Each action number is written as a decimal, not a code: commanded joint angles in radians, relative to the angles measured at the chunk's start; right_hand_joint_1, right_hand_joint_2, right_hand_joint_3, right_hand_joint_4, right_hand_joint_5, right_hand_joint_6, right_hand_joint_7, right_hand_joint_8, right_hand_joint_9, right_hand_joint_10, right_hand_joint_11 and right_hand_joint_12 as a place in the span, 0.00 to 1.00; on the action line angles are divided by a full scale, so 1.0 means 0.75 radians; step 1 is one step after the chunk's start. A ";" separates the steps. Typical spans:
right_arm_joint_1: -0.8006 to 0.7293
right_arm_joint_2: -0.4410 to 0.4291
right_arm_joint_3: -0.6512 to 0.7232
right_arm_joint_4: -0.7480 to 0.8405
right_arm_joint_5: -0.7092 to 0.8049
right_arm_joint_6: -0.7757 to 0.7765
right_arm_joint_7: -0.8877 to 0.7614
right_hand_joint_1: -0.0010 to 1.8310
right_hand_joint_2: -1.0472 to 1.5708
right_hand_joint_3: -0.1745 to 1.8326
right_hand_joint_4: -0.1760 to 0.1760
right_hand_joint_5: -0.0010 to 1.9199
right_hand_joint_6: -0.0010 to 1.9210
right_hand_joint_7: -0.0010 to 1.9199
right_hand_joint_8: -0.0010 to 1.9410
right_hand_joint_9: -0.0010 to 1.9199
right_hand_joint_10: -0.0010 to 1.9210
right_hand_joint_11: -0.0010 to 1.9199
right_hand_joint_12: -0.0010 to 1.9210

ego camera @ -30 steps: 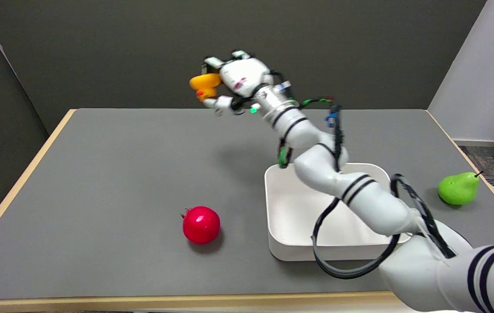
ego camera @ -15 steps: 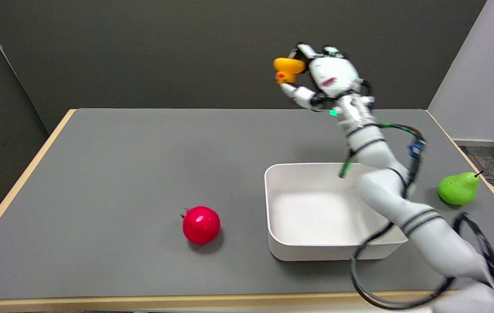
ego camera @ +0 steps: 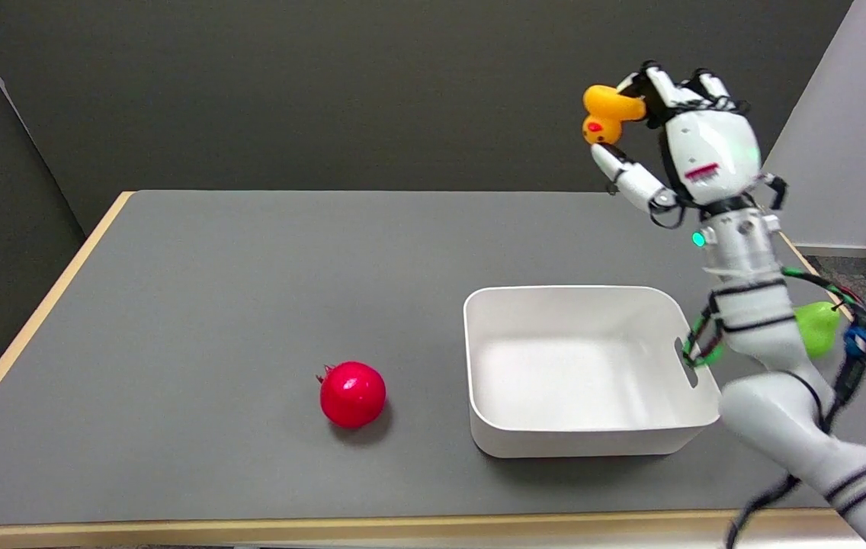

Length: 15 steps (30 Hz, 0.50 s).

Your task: Place the yellow duck into the white box.

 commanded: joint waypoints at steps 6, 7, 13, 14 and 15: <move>-0.606 0.074 -0.282 0.089 0.089 0.906 -0.269 0.47 0.85 0.26 0.75 0.31 0.84 0.34 0.46 0.32 0.60 0.11 0.71; -0.600 0.076 -0.330 0.049 0.112 0.973 -0.283 0.47 0.85 0.26 0.75 0.31 0.84 0.34 0.46 0.32 0.60 0.12 0.71; -0.530 0.084 -0.562 -0.191 0.277 1.252 -0.297 0.52 0.85 0.23 0.55 0.32 0.86 0.35 0.54 0.32 0.61 0.12 0.72; -0.521 0.084 -0.582 -0.214 0.290 1.277 -0.297 0.59 0.86 0.19 0.32 0.32 0.89 0.36 0.64 0.32 0.62 0.12 0.73; -0.512 0.084 -0.601 -0.239 0.303 1.306 -0.297 0.62 0.87 0.17 0.23 0.32 0.90 0.36 0.68 0.32 0.62 0.12 0.74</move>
